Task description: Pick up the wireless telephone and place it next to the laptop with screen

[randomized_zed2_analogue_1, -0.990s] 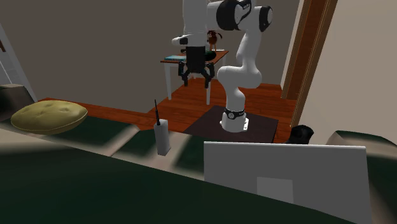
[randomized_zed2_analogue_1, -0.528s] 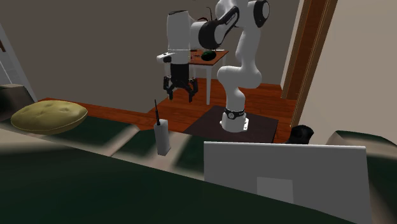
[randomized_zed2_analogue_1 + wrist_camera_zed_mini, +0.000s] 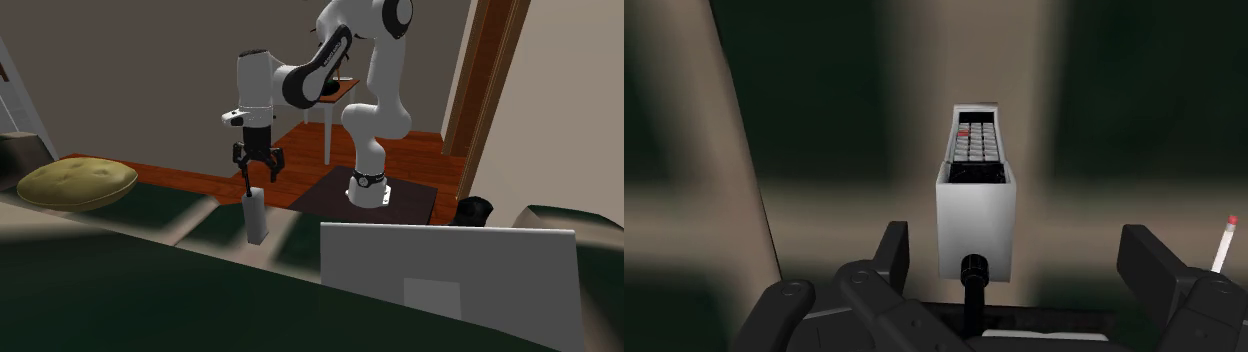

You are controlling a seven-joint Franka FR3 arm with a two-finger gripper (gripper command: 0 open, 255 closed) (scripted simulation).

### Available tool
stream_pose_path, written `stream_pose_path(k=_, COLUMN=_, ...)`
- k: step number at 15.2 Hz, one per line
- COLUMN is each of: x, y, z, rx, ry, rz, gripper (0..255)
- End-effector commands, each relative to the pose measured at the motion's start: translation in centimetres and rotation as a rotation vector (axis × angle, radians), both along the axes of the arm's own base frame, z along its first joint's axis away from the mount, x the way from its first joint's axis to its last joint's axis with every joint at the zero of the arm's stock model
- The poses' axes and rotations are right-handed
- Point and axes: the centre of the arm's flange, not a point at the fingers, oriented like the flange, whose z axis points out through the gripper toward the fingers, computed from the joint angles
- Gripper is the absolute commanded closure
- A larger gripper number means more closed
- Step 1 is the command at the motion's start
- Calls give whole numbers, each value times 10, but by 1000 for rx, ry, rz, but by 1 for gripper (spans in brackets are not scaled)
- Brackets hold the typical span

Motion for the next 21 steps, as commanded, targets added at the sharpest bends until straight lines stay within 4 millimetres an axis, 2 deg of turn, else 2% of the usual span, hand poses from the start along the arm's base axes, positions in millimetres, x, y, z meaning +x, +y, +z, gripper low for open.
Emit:
stream_pose_path(k=1, x=7, y=-11, z=-9, rx=-6, ry=-3, rz=5, gripper=0)
stream_pose_path(k=8, x=10, y=-12, z=-49, rx=-6, ry=-3, rz=5, gripper=0)
stream_pose_path(k=16, x=10, y=-12, z=-49, rx=-6, ry=-3, rz=5, gripper=0)
stream_pose_path(k=17, x=10, y=-12, z=-49, rx=-6, ry=-3, rz=5, gripper=255)
stream_pose_path(k=21, x=10, y=-12, z=-49, rx=-6, ry=-3, rz=5, gripper=255)
